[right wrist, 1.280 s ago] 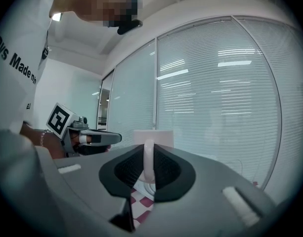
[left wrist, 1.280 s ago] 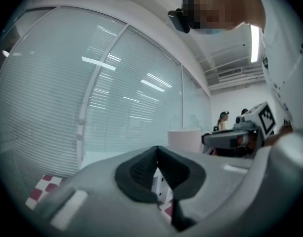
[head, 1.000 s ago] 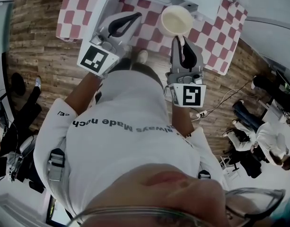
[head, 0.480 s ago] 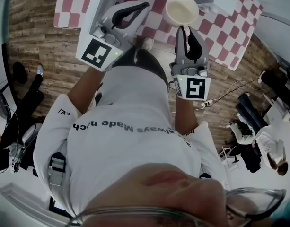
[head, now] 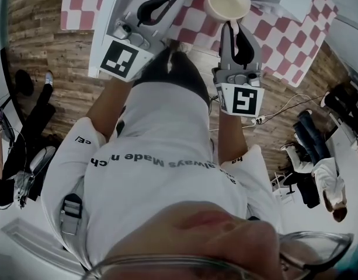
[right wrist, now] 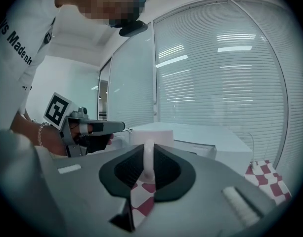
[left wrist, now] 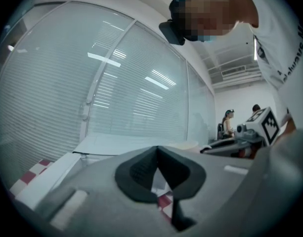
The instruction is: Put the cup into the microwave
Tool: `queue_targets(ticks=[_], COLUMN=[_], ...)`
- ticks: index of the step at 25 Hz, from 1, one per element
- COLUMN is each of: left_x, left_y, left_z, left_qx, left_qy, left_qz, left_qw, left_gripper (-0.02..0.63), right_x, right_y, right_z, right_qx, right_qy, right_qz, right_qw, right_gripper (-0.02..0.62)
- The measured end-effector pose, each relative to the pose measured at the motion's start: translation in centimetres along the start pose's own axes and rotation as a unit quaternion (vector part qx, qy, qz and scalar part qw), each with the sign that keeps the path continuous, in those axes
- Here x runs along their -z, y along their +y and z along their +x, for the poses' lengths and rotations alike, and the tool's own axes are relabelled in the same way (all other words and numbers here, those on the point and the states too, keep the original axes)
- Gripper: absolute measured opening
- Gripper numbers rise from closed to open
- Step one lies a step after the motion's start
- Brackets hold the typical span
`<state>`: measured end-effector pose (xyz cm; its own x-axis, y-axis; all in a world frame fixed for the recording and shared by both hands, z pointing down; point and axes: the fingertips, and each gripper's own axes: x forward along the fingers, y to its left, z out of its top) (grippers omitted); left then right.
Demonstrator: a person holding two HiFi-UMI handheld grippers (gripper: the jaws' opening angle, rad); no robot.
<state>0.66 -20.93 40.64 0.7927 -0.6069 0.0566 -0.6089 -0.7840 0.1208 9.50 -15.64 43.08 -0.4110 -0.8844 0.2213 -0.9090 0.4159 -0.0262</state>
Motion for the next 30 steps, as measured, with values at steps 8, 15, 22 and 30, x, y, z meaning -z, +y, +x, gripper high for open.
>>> queue_targets(ticks=[8,15,22,30], left_x=[4.0,7.6,10.0,11.9], left_y=[2.1,3.5,5.1,6.9], left_z=[1.5,3.2,4.8,6.4], left_qx=[-0.013,-0.03,-0.042,-0.054], left_qy=[0.008,0.018,0.02,0.017], left_qz=[0.002,-0.009,-0.008,-0.01], left_qw=[0.9999,0.9994,0.9989,0.9983], left_gripper=[0.003,0.003,0.003,0.003], right_x=[3.4,6.3,8.7,10.0], right_y=[-0.6,-2.4,-3.1,-4.0], right_z=[3.3,6.0,8.5,11.5], right_qx=[0.001,0.017,0.026,0.027], right_qy=[0.005,0.006,0.01,0.001], right_qz=[-0.004,0.009,0.01,0.012], right_qw=[1.0,1.0,1.0,1.0], right_gripper=[0.038,0.038,0.038,0.038])
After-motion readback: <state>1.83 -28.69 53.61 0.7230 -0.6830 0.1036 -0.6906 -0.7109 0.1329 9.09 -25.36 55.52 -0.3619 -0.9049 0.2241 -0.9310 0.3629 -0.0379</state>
